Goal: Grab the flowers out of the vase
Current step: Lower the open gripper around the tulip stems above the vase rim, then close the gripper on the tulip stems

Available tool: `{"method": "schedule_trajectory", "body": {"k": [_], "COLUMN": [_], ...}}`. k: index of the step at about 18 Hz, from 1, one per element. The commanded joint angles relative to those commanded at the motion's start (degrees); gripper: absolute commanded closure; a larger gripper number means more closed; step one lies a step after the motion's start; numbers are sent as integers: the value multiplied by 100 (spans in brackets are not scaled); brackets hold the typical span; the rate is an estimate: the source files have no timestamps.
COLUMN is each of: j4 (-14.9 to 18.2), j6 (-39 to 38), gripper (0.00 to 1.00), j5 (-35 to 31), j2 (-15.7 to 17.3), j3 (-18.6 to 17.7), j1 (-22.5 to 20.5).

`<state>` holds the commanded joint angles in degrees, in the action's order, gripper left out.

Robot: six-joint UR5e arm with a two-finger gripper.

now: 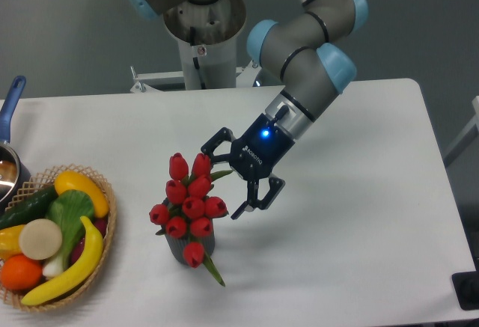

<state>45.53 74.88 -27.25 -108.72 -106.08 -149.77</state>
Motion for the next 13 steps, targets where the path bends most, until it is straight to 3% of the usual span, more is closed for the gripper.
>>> {"method": "schedule_trajectory", "body": {"k": [13], "j4": [-9], "j6": [0], "gripper": [0], "j5": [9], "j2": [-255], "j3": [184], "j1": [299]}}
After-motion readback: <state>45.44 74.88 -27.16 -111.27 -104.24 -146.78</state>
